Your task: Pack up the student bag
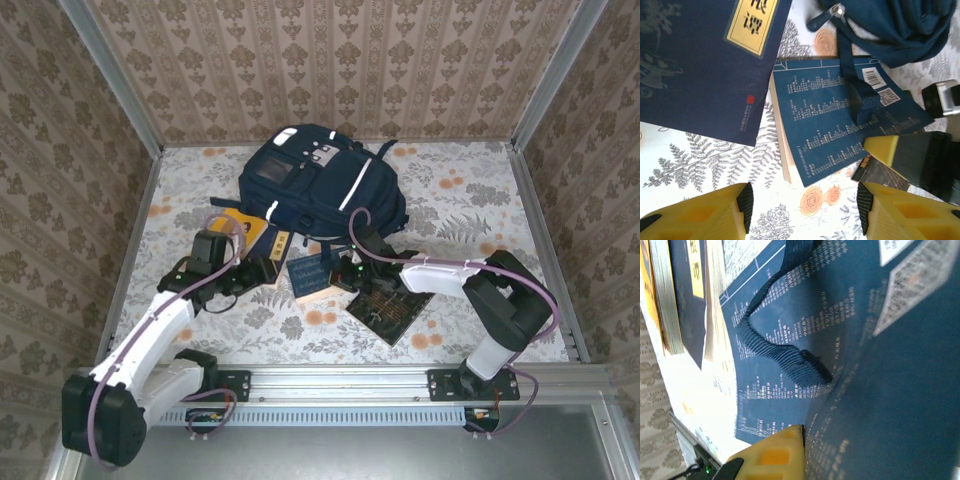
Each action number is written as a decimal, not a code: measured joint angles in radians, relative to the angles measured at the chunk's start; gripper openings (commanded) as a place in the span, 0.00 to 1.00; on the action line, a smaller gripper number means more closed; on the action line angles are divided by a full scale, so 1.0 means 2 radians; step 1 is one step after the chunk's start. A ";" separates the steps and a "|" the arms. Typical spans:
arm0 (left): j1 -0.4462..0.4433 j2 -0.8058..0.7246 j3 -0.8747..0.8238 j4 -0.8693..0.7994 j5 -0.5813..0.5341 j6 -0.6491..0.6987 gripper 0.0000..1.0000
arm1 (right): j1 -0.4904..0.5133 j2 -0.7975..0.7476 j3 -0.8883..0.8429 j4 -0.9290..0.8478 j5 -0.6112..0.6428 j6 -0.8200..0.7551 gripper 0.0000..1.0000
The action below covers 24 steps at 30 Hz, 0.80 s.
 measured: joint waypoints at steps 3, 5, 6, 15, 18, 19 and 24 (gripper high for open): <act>0.000 0.038 0.000 0.007 0.007 0.004 0.61 | 0.003 -0.005 0.000 -0.011 -0.023 -0.016 0.00; -0.001 0.058 0.000 0.014 0.010 0.004 0.61 | 0.003 -0.014 0.000 -0.020 -0.043 -0.032 0.00; -0.001 0.069 0.000 0.019 0.011 0.004 0.62 | 0.003 -0.019 0.000 -0.027 -0.054 -0.043 0.00; -0.049 0.124 0.001 0.057 0.003 0.003 0.62 | -0.021 -0.058 0.000 -0.118 -0.110 -0.140 0.01; -0.060 0.145 -0.002 0.083 0.000 -0.001 0.62 | -0.041 -0.057 -0.001 -0.129 -0.111 -0.149 0.08; -0.063 0.154 -0.004 0.093 0.000 -0.003 0.62 | -0.046 -0.057 -0.002 -0.127 -0.111 -0.148 0.08; -0.085 0.216 -0.012 0.143 0.000 -0.011 0.62 | -0.052 -0.034 -0.011 -0.090 -0.103 -0.126 0.16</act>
